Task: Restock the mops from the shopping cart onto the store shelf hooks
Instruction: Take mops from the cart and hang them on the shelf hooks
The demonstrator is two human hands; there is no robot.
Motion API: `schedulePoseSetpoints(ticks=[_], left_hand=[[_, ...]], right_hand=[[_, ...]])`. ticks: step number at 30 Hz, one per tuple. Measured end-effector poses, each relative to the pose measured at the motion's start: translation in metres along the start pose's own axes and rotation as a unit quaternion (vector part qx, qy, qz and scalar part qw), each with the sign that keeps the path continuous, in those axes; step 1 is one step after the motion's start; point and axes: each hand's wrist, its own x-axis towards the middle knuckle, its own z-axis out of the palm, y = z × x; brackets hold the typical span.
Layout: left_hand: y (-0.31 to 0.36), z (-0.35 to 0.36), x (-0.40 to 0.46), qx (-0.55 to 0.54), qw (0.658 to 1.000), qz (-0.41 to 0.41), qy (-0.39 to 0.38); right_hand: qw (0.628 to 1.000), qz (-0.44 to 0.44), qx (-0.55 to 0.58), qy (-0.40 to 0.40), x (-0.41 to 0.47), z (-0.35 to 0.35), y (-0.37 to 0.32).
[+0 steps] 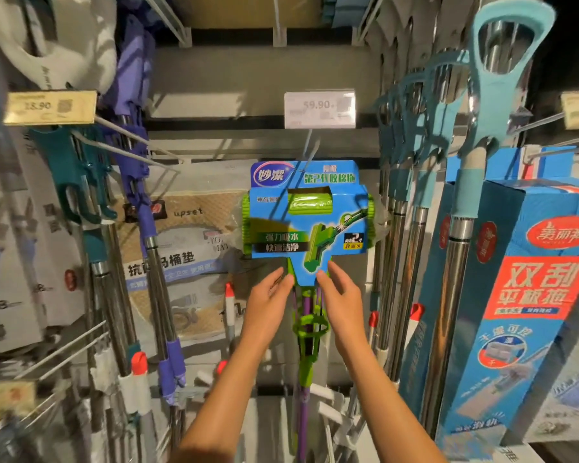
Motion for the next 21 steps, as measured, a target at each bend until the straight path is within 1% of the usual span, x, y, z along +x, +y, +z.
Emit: schedulePoseSetpoints(ticks=[3,5,7,8,10,12,14,16,17,18,21], left_hand=[[0.008,-0.018,-0.044,0.081,0.994,0.053,0.042],[0.006,-0.032,-0.069,0.153,0.982,0.092,0.064],[0.000,-0.044,-0.091,0.251,0.957,0.109,0.091],[-0.007,-0.052,-0.105,0.299,0.943,0.102,0.105],[-0.010,-0.063,-0.129,0.366,0.913,0.104,0.145],[-0.021,-0.077,-0.156,0.423,0.878,0.126,0.188],[-0.031,-0.092,-0.188,0.480,0.849,0.099,0.199],[-0.039,-0.107,-0.222,0.525,0.823,0.045,0.212],[-0.040,-0.112,-0.236,0.538,0.813,0.016,0.222],[-0.040,-0.120,-0.254,0.546,0.805,-0.017,0.232],[-0.037,-0.142,-0.297,0.554,0.786,-0.053,0.269]], right_hand=[[0.998,-0.041,-0.016,-0.036,-0.035,-0.001,-0.017],[0.995,-0.077,-0.034,-0.054,-0.054,-0.004,-0.023],[0.990,-0.105,-0.062,-0.072,-0.074,-0.003,-0.022],[0.986,-0.116,-0.082,-0.084,-0.086,-0.001,-0.018],[0.976,-0.143,-0.128,-0.099,-0.105,0.005,-0.008],[0.969,-0.150,-0.154,-0.125,-0.127,0.013,0.003],[0.954,-0.194,-0.178,-0.146,-0.152,0.022,0.016],[0.938,-0.250,-0.188,-0.150,-0.177,0.032,0.030],[0.938,-0.251,-0.181,-0.158,-0.188,0.035,0.035],[0.940,-0.231,-0.168,-0.184,-0.203,0.041,0.038],[0.944,-0.160,-0.141,-0.251,-0.243,0.055,0.038]])
